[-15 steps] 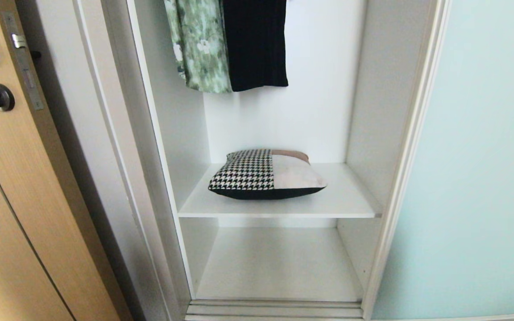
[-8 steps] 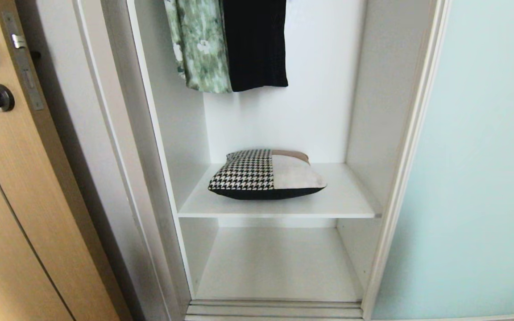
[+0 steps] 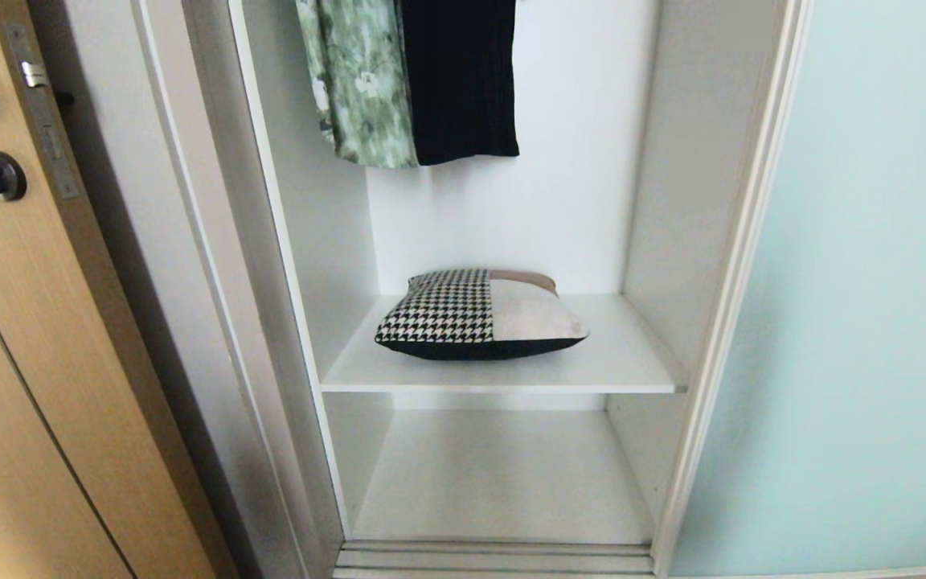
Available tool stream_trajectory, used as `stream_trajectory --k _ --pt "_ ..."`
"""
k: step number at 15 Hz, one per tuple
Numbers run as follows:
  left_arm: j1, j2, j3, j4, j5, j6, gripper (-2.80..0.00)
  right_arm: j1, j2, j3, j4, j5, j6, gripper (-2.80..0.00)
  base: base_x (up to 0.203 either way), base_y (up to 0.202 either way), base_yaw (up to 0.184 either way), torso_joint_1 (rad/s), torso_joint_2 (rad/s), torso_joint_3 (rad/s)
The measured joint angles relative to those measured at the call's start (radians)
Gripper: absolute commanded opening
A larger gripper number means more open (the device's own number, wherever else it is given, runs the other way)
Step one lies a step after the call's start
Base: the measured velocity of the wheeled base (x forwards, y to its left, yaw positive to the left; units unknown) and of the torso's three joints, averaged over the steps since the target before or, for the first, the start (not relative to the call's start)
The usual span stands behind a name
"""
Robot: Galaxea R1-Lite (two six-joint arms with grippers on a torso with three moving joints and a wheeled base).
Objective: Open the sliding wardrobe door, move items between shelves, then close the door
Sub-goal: Close the door
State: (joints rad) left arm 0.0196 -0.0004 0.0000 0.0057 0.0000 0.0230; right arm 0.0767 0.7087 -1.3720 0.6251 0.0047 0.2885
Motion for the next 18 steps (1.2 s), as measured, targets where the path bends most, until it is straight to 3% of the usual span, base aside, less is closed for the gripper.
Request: stream_trajectory --k 4,7,9,13,18 --pt "0.0 0.0 0.0 0.0 0.0 0.0 -2.8 0.036 0.305 -0.302 0.152 0.082 0.136 -2.8 0.0 0.0 0.0 0.0 0.0 0.0" --pt "0.0 0.0 0.0 0.0 0.0 0.0 -2.8 0.039 0.491 -0.406 0.202 0.153 0.191 -2.8 0.0 0.0 0.0 0.0 0.0 0.0" --pt "0.0 0.0 0.0 0.0 0.0 0.0 -2.8 0.019 0.584 -0.421 0.21 0.211 0.198 -2.8 0.0 0.0 0.0 0.0 0.0 0.0" --pt "0.0 0.0 0.0 0.0 0.0 0.0 -2.8 -0.137 0.676 -0.405 0.206 0.458 0.226 -2.8 0.0 0.0 0.0 0.0 0.0 0.0" --pt "0.0 0.0 0.0 0.0 0.0 0.0 -2.8 -0.249 0.768 -0.402 0.199 0.566 0.251 -2.8 0.0 0.0 0.0 0.0 0.0 0.0"
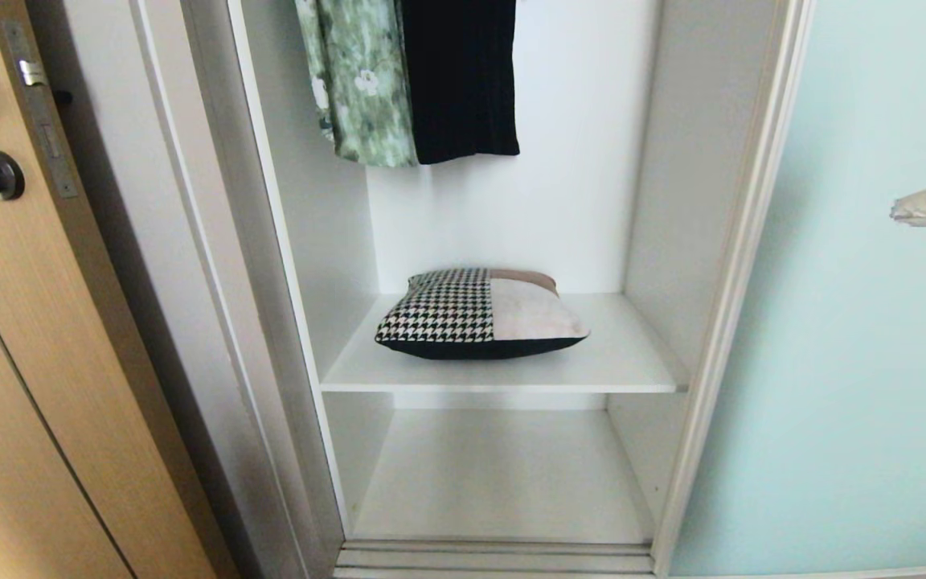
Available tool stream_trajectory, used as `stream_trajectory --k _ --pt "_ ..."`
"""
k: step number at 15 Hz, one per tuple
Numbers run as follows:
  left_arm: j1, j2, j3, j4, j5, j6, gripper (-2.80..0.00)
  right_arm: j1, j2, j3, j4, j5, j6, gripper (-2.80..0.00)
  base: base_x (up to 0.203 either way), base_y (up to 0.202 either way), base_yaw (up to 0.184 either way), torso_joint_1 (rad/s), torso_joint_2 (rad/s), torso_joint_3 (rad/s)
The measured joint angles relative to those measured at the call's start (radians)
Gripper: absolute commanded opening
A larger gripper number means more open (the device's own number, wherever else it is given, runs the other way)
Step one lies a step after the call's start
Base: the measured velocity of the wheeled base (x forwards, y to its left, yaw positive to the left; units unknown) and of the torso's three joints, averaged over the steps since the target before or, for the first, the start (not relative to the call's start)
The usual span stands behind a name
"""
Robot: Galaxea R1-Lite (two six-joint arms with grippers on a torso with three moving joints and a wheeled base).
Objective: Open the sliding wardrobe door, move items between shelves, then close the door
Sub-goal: Close the door
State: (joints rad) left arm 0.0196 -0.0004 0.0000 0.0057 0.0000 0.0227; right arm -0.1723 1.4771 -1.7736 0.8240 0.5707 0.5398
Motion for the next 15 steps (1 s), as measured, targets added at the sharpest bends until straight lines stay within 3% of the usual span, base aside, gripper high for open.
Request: stream_trajectory --k 15 --pt "0.0 0.0 0.0 0.001 0.0 0.0 -2.8 -0.039 0.327 -0.122 -0.159 -0.014 0.04 -2.8 0.0 0.0 0.0 0.0 0.0 0.0"
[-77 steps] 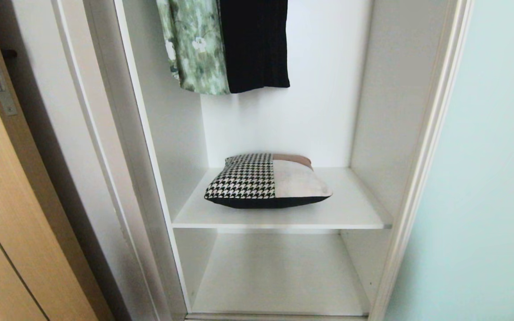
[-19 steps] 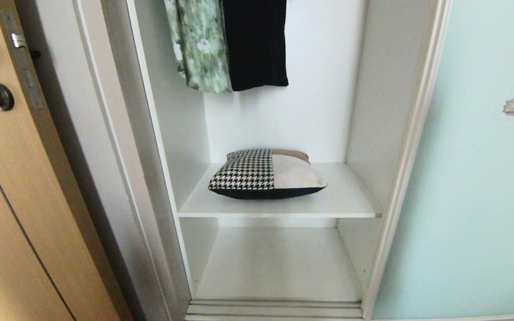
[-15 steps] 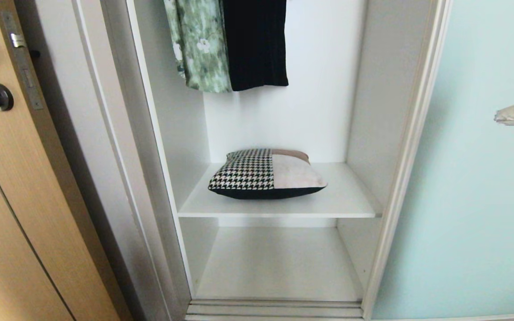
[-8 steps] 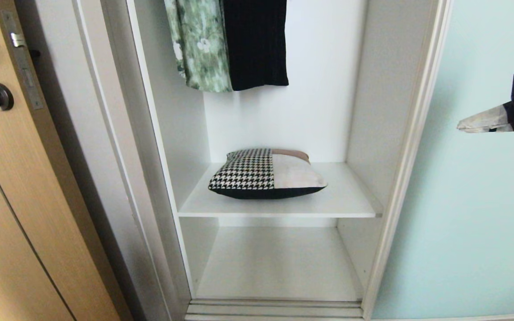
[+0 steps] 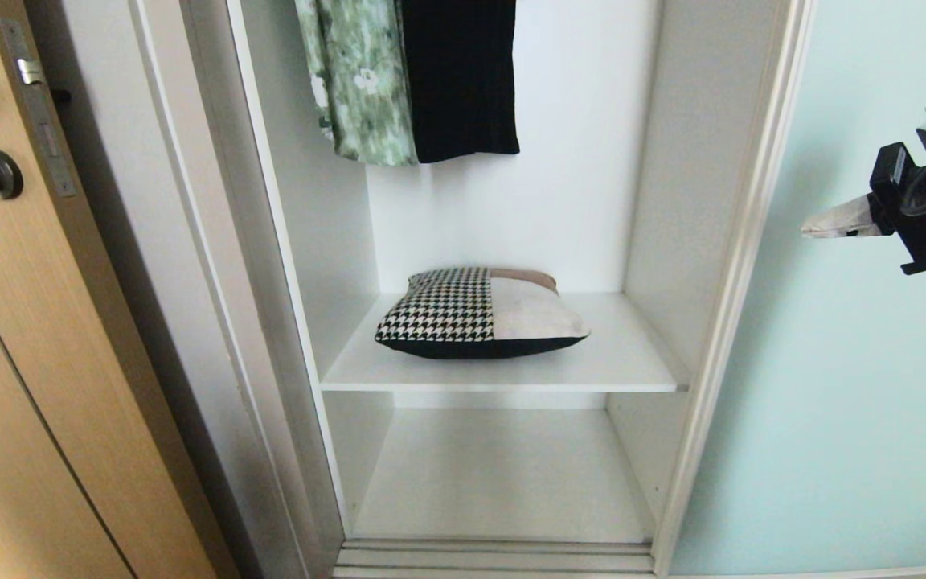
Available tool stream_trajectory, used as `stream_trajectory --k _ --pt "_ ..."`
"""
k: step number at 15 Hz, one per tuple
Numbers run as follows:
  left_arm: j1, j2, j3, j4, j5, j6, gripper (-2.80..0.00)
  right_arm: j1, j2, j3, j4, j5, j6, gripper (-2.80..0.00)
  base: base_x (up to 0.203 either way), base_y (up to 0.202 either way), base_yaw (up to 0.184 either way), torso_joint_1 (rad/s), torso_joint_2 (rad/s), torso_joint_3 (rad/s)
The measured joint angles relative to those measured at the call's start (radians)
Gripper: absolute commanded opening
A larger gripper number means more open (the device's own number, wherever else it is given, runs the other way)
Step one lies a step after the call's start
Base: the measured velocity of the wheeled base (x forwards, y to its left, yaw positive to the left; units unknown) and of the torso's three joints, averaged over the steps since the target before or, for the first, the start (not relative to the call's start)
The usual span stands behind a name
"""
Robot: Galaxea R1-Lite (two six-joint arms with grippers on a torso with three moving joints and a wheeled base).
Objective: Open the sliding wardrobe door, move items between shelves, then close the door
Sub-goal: Close the door
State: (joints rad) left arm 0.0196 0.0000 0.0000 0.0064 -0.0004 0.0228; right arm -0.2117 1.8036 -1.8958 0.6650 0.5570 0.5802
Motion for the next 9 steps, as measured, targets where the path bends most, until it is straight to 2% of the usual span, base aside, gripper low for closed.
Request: stream_trajectory --k 9 --pt "0.0 0.0 0.0 0.0 0.0 0.0 -2.8 -0.011 0.128 -0.03 -0.141 -0.089 0.051 -2.8 0.0 0.0 0.0 0.0 0.0 0.0"
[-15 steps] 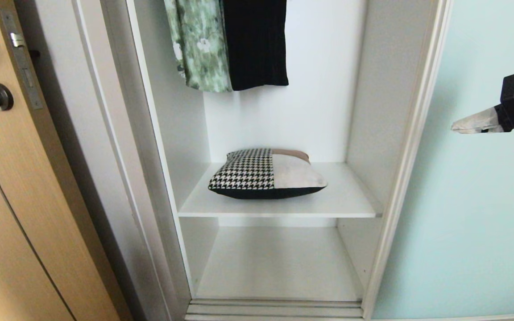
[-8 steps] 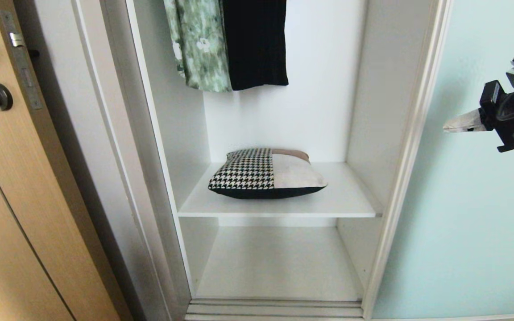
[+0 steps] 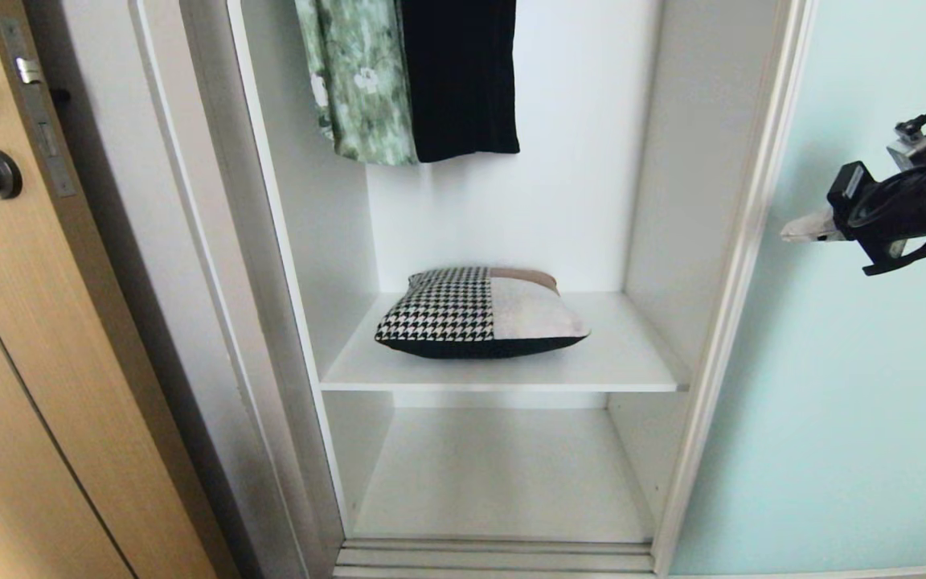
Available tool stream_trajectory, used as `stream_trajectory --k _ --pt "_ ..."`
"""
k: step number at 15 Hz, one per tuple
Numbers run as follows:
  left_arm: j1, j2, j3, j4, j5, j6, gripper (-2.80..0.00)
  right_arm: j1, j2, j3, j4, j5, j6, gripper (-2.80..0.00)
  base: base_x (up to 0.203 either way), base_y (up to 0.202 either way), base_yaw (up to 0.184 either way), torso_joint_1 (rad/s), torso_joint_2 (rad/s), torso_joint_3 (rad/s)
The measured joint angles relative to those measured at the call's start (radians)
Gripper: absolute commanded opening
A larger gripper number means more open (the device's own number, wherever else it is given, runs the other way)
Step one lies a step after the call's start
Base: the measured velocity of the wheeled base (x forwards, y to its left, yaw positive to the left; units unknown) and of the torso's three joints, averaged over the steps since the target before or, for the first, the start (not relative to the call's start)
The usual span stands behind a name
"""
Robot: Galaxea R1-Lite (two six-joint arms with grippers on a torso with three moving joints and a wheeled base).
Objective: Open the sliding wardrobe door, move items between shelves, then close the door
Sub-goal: Close the door
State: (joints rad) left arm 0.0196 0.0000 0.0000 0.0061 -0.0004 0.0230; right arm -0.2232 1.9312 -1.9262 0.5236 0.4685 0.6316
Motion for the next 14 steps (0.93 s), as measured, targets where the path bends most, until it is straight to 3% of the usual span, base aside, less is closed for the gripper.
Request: stream_trajectory --k 14 --pt "0.0 0.0 0.0 0.0 0.0 0.0 -2.8 0.004 0.105 -0.003 -0.168 -0.094 0.041 -2.8 0.0 0.0 0.0 0.0 0.0 0.0"
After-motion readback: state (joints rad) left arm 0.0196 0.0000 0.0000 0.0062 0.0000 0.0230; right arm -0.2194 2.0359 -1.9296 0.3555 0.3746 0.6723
